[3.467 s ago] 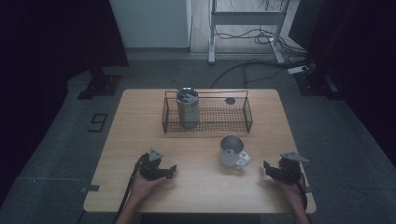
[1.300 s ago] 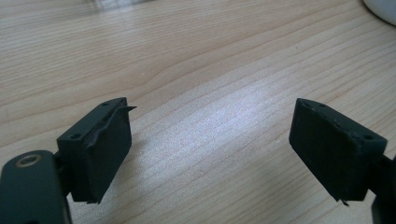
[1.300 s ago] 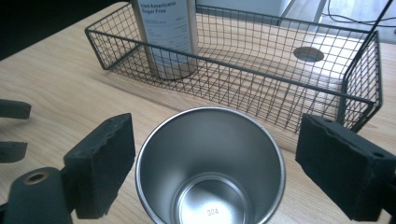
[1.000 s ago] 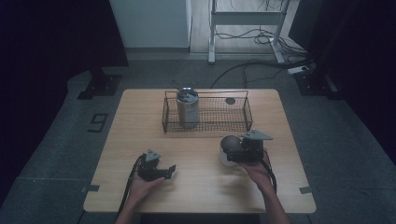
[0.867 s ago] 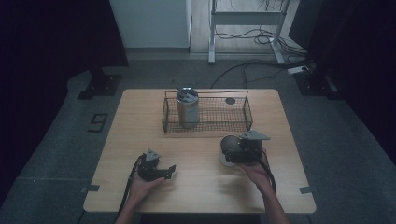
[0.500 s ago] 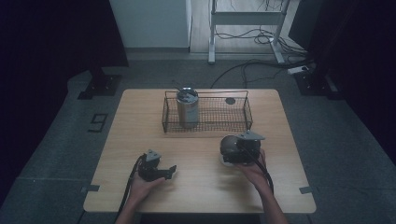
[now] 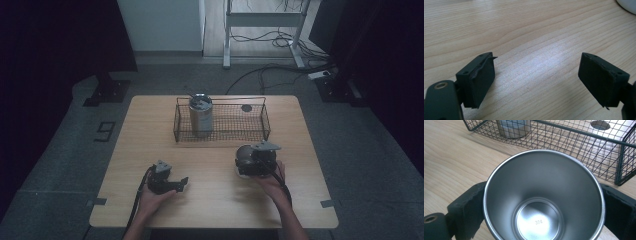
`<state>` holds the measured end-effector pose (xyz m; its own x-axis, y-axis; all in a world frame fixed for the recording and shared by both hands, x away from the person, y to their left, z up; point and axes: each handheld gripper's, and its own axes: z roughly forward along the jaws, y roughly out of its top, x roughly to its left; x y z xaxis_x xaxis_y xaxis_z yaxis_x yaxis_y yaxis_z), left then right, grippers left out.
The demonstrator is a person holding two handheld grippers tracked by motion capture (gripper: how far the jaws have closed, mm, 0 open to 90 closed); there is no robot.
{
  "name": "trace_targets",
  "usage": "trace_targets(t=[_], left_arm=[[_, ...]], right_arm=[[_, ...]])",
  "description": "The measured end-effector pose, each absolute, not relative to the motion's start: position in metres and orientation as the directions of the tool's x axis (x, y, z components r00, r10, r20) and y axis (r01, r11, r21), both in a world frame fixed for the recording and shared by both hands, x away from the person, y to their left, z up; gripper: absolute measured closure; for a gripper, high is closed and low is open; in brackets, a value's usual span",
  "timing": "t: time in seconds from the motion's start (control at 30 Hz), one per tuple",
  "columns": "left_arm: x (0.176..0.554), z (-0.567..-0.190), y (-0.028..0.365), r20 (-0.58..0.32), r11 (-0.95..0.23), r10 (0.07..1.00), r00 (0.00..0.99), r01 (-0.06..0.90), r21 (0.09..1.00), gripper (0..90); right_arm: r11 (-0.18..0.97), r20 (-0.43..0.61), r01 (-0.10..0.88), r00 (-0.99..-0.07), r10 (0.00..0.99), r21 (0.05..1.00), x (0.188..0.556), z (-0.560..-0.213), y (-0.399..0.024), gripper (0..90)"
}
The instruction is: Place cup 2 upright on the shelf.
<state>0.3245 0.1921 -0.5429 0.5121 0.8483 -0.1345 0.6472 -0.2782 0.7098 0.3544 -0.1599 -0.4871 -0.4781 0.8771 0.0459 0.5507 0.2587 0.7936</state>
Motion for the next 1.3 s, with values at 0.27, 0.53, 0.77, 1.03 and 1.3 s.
trace_targets(t=[0.27, 0.53, 0.77, 1.03, 1.3], left_arm=[[0.324, -0.543, 0.192, -0.134, -0.28, 0.848, 0.513, 0.648, 0.709, 14.2], [0.325, -0.543, 0.194, -0.141, -0.268, 0.852, 0.503, 0.653, 0.708, 14.4], [0.325, -0.54, 0.195, -0.15, -0.261, 0.851, 0.504, 0.653, 0.711, 14.4], [0.325, -0.54, 0.196, -0.162, -0.264, 0.843, 0.513, 0.657, 0.707, 14.5], [0.323, -0.536, 0.198, -0.151, -0.272, 0.84, 0.521, 0.646, 0.713, 14.5]], right_arm=[[0.272, 0.036, 0.546, -0.488, 0.872, 0.793, 0.355, -0.486, -0.161, 5.6], [0.266, 0.038, 0.533, -0.491, 0.87, 0.804, 0.353, -0.483, -0.163, 5.7], [0.235, 0.069, 0.512, -0.506, 0.859, 0.826, 0.349, -0.47, -0.168, 5.7], [0.222, 0.083, 0.512, -0.508, 0.857, 0.83, 0.348, -0.46, -0.168, 5.7], [0.205, 0.104, 0.51, -0.513, 0.852, 0.836, 0.345, -0.446, -0.173, 5.7]])
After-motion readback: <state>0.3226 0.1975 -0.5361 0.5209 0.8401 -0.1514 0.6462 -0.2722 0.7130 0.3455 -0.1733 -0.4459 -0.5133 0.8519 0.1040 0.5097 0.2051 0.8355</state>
